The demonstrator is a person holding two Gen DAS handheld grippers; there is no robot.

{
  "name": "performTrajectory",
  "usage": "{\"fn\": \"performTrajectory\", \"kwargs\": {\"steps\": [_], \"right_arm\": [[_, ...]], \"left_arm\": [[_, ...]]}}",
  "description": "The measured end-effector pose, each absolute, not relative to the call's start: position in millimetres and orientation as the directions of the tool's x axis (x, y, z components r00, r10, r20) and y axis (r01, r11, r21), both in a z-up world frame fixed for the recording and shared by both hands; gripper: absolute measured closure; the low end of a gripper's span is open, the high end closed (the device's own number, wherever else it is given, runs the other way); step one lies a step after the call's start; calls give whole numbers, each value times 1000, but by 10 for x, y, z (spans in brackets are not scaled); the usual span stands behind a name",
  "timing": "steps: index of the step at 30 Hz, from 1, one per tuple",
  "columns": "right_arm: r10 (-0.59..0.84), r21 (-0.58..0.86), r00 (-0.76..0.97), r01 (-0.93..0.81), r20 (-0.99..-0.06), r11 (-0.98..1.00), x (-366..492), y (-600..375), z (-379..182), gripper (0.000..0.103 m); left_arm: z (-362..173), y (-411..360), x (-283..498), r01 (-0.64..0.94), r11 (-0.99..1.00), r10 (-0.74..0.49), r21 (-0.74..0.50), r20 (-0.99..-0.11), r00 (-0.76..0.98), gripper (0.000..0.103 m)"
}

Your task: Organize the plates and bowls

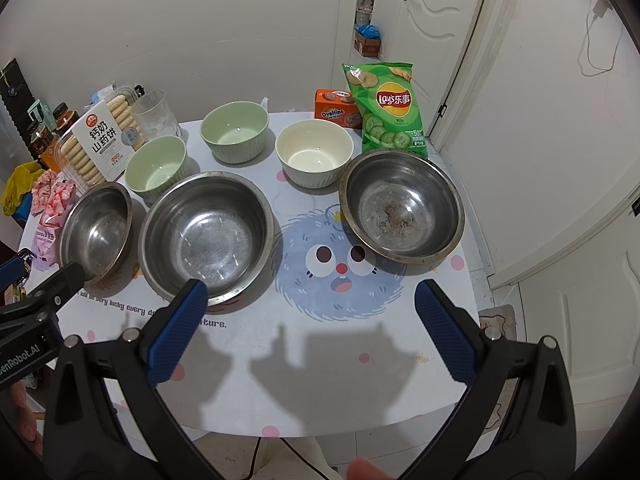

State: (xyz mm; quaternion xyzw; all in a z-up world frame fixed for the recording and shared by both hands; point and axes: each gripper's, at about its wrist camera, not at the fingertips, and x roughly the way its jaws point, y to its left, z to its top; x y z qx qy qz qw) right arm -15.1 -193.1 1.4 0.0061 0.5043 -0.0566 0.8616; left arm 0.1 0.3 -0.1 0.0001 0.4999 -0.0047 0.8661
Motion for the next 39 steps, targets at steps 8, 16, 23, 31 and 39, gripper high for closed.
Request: {"fn": "performTrajectory", "kwargs": {"steps": [8,16,23,31,39], "right_arm": [[-92,-48,485,103,-870,994,-148,-1934,10,0],[-92,-47,485,103,-870,994,-141,-1929,9,0],[-92,-48,485,103,-870,994,-137,-1926,8,0],[-92,-48,485,104,-870,993,-132,-1925,6,0],[-92,-49,484,103,-870,994,-122,-1914,15,0]], "left_arm": [[-2,4,0,9,1000,-9,-5,-866,501,0],[-1,4,0,9,1000,-9,-5,-866,500,0],[-2,4,0,9,1000,-9,-5,-866,499,0],[-2,4,0,10,1000,-9,-5,-866,500,0],[-2,4,0,9,1000,-9,-5,-867,499,0]]}}
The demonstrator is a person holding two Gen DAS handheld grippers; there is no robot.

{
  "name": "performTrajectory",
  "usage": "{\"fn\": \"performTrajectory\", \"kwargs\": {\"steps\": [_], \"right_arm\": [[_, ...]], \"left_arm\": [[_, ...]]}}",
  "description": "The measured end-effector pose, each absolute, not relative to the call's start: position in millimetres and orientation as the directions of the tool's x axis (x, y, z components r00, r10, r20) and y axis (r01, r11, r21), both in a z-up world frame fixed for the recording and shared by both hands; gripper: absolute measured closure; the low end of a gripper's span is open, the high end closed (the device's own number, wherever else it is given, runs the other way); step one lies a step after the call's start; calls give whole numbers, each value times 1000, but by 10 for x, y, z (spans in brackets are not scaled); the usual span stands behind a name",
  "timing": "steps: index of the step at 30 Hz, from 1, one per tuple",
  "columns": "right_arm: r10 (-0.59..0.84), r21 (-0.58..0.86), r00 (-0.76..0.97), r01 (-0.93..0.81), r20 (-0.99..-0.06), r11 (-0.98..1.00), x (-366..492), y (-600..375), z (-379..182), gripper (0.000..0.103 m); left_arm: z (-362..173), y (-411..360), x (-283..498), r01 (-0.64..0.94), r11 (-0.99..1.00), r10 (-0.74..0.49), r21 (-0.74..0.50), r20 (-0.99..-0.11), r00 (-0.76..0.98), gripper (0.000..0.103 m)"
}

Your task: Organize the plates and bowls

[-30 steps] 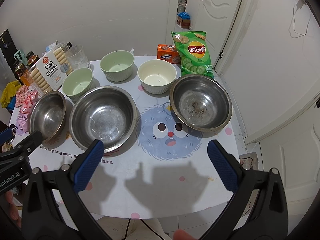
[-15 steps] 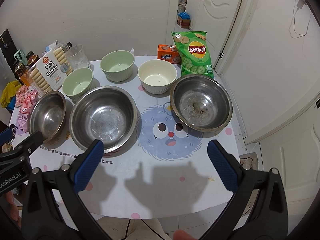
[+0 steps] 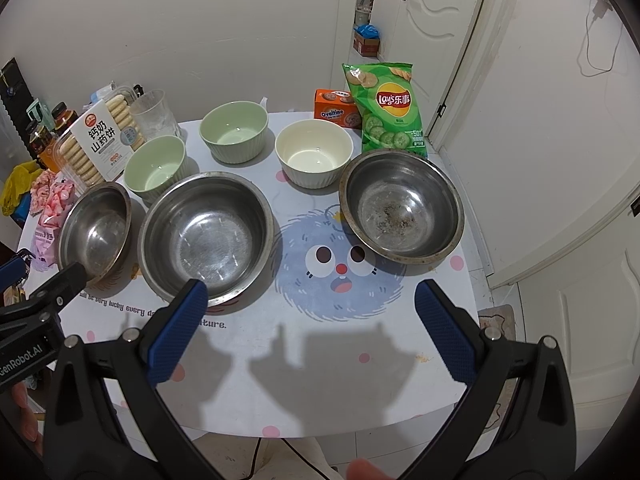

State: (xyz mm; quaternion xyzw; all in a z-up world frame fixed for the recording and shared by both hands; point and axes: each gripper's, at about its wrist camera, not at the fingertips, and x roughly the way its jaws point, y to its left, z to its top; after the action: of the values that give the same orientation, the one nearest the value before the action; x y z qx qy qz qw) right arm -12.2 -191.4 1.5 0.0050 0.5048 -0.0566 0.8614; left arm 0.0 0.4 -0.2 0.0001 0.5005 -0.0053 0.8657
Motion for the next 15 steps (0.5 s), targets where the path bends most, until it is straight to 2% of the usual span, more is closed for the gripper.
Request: {"fn": "performTrajectory", "kwargs": {"steps": [15], "right_arm": [[-88,-52,471,89,-878,995,-72,-1813,1,0]], "left_arm": [[-78,100,27,-6,1000,-10,-15,-871,491,0]]}}
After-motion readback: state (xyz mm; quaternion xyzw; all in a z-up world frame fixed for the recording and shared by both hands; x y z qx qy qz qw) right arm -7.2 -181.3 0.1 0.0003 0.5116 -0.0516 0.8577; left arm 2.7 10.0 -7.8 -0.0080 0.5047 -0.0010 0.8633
